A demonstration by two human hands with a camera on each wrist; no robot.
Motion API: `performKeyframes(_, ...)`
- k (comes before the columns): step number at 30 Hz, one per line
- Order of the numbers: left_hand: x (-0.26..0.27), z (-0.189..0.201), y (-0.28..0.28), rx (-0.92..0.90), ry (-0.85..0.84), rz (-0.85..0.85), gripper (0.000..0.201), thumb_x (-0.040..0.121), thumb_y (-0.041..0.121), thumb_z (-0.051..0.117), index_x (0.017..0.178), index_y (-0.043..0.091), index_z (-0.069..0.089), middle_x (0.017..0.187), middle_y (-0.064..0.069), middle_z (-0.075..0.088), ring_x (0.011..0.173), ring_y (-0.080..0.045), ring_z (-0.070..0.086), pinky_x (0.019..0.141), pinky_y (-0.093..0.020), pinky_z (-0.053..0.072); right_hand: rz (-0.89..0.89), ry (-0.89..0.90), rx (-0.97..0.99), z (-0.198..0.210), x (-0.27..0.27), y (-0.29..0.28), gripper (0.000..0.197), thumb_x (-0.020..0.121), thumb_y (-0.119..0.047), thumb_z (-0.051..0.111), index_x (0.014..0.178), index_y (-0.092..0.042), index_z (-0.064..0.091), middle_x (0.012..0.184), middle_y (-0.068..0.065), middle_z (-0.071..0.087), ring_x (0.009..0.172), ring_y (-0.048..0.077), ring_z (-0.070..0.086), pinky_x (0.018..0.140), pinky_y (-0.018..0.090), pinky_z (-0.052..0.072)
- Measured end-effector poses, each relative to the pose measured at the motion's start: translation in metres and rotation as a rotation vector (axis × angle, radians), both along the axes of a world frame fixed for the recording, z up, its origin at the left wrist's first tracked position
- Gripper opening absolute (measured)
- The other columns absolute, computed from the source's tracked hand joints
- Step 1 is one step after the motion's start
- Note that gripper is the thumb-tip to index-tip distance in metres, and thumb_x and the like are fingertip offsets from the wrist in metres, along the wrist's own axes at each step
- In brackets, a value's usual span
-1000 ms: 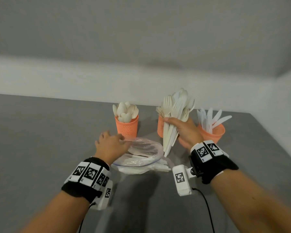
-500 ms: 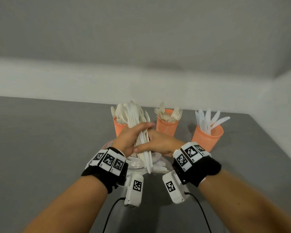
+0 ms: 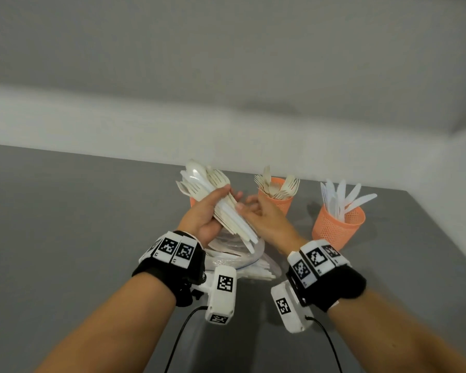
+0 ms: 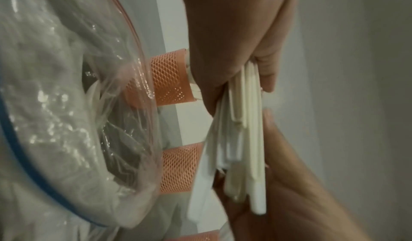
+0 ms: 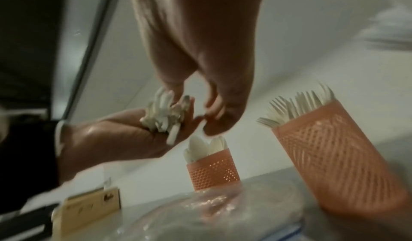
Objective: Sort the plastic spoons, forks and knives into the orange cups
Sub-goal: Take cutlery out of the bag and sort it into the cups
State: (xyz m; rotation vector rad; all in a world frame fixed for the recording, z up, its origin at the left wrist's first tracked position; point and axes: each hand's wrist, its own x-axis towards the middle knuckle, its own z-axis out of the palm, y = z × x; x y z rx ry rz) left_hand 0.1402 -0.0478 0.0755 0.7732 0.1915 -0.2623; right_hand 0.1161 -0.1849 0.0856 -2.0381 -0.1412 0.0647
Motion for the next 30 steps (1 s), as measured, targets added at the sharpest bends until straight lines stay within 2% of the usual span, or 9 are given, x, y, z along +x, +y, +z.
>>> performKeyframes(2, 0.003, -0.002, 0.003, 0.000, 0.024, 0.028, 0.031, 0.084, 0.012, 0.064, 0.113, 0.009, 0.051, 0.093, -0.008, 0.063, 0.083, -0.018, 0.068, 0.064, -0.032, 0.057, -0.086, -0.341, 0.012, 0.001, -0.003, 0.000, 0.023, 0.088, -0.022, 0.061, 0.107, -0.011, 0.056, 0.079, -0.005, 0.053, 0.071, 0.006, 0.050, 0.067, 0.014, 0.043)
performKeyframes(4, 0.002, -0.002, 0.002, 0.011, 0.018, -0.015, 0.021, 0.086, 0.016, 0.062, 0.104, 0.008, 0.056, 0.091, -0.010, 0.064, 0.081, -0.021, 0.068, 0.065, -0.034, 0.058, 0.039, -0.502, -0.043, 0.004, -0.006, 0.002, 0.018, 0.085, -0.014, 0.064, 0.102, -0.011, 0.062, 0.082, -0.002, 0.053, 0.068, 0.007, 0.048, 0.065, 0.011, 0.041)
performKeyframes(8, -0.005, 0.004, -0.004, 0.052, -0.111, -0.110, 0.022, 0.095, 0.019, 0.048, 0.081, 0.007, 0.061, 0.068, -0.007, 0.065, 0.063, -0.018, 0.067, 0.062, -0.031, 0.057, 0.135, -0.491, -0.239, 0.005, -0.004, 0.005, 0.023, 0.085, -0.017, 0.064, 0.105, -0.006, 0.062, 0.080, -0.005, 0.044, 0.066, 0.000, 0.041, 0.066, 0.005, 0.038)
performKeyframes(11, -0.007, 0.004, -0.005, 0.044, -0.152, -0.130, 0.022, 0.097, 0.014, 0.043, 0.084, 0.008, 0.059, 0.067, -0.005, 0.069, 0.066, -0.016, 0.070, 0.068, -0.031, 0.057, 0.122, -0.460, -0.321, 0.006, 0.002, 0.005, 0.023, 0.088, -0.021, 0.060, 0.105, -0.006, 0.060, 0.074, -0.014, 0.038, 0.066, -0.002, 0.039, 0.066, 0.004, 0.035)
performKeyframes(14, -0.009, 0.005, -0.003, -0.017, -0.140, -0.170, 0.020, 0.096, 0.007, 0.041, 0.092, 0.004, 0.060, 0.078, -0.010, 0.072, 0.075, -0.019, 0.071, 0.078, -0.033, 0.056, 0.083, -0.437, -0.374, 0.006, 0.006, 0.004, 0.018, 0.092, -0.021, 0.053, 0.099, -0.004, 0.058, 0.073, -0.015, 0.037, 0.068, 0.002, 0.038, 0.062, 0.009, 0.030)
performKeyframes(20, -0.009, 0.005, -0.003, -0.017, -0.091, -0.212, 0.025, 0.086, -0.006, 0.038, 0.103, -0.004, 0.056, 0.103, -0.021, 0.061, 0.097, -0.029, 0.061, 0.098, -0.041, 0.043, 0.018, -0.385, -0.429, 0.002, 0.002, 0.012, 0.019, 0.097, -0.018, 0.041, 0.097, -0.002, 0.052, 0.089, 0.006, 0.049, 0.077, 0.019, 0.046, 0.067, 0.031, 0.038)
performKeyframes(25, -0.007, 0.002, 0.000, -0.031, -0.123, -0.179, 0.028, 0.090, -0.006, 0.039, 0.109, 0.002, 0.058, 0.106, -0.018, 0.065, 0.094, -0.027, 0.067, 0.090, -0.041, 0.052, 0.029, -0.256, -0.253, 0.010, 0.003, 0.009, 0.014, 0.099, -0.018, 0.034, 0.092, -0.009, 0.040, 0.081, 0.007, 0.051, 0.071, 0.017, 0.048, 0.062, 0.028, 0.039)
performKeyframes(28, -0.007, 0.005, 0.002, -0.059, -0.110, -0.194, 0.027, 0.092, -0.005, 0.037, 0.107, 0.001, 0.058, 0.109, -0.020, 0.063, 0.098, -0.028, 0.063, 0.089, -0.042, 0.052, 0.041, -0.207, -0.173, 0.015, 0.003, 0.005, 0.012, 0.099, -0.014, 0.032, 0.105, -0.008, 0.041, 0.082, 0.006, 0.056, 0.076, 0.024, 0.056, 0.076, 0.045, 0.051)
performKeyframes(30, -0.006, 0.008, 0.004, -0.058, -0.100, -0.181, 0.026, 0.092, -0.005, 0.037, 0.108, 0.000, 0.057, 0.107, -0.020, 0.063, 0.099, -0.028, 0.062, 0.085, -0.041, 0.054, 0.076, -0.217, -0.164, 0.019, 0.002, 0.004, 0.019, 0.098, -0.013, 0.032, 0.115, -0.008, 0.040, 0.084, 0.006, 0.057, 0.075, 0.025, 0.057, 0.075, 0.046, 0.051)
